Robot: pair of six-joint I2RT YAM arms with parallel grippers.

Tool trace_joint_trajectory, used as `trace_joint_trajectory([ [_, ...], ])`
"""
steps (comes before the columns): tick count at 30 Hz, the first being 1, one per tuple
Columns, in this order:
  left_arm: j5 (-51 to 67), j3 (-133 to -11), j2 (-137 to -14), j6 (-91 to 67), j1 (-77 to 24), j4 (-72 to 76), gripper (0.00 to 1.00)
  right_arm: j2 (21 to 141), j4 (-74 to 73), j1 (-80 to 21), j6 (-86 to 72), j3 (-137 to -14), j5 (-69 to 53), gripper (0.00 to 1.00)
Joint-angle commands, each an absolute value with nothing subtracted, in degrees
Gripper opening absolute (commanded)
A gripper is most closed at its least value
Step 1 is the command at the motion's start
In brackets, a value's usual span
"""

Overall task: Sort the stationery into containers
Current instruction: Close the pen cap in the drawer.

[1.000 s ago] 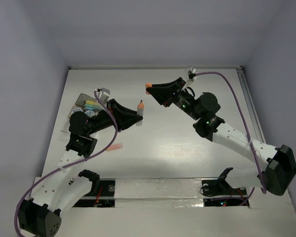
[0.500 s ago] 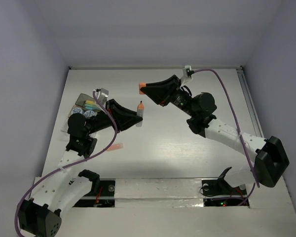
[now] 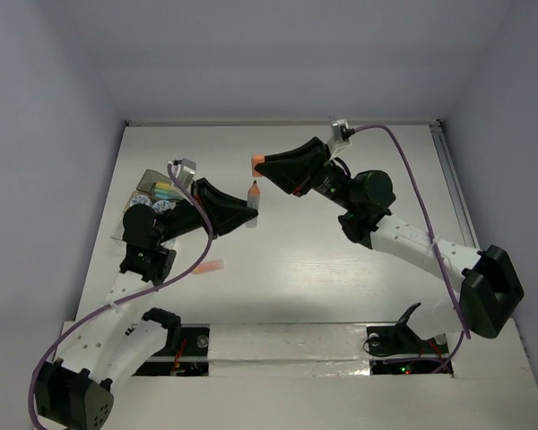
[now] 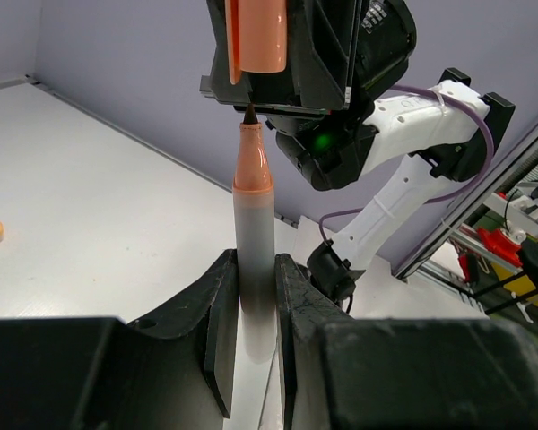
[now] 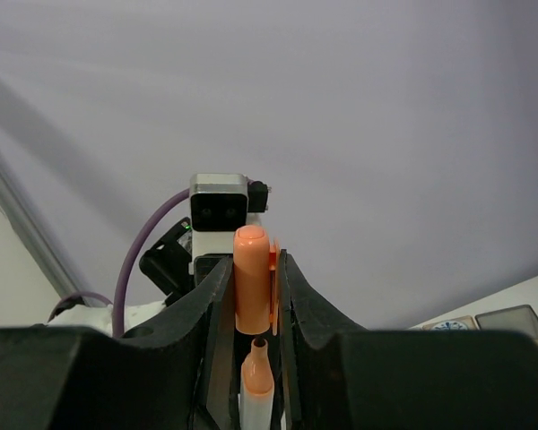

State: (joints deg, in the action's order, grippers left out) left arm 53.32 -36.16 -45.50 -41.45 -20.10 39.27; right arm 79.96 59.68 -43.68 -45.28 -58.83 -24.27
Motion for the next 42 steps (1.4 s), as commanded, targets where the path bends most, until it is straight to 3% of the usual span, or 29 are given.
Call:
trace_joint_trajectory([
  [1, 53.3, -37.2, -45.4, -41.2, -19.7, 42.5, 0.00, 78.7, 63.6, -43.7, -45.3, -59.1, -25.3, 0.00],
  [42, 53.5, -37.4, -45.5, -39.2, -19.2, 39.5, 0.00, 81.6, 61.2, -45.0, -42.5, -62.8, -25.3, 0.00],
])
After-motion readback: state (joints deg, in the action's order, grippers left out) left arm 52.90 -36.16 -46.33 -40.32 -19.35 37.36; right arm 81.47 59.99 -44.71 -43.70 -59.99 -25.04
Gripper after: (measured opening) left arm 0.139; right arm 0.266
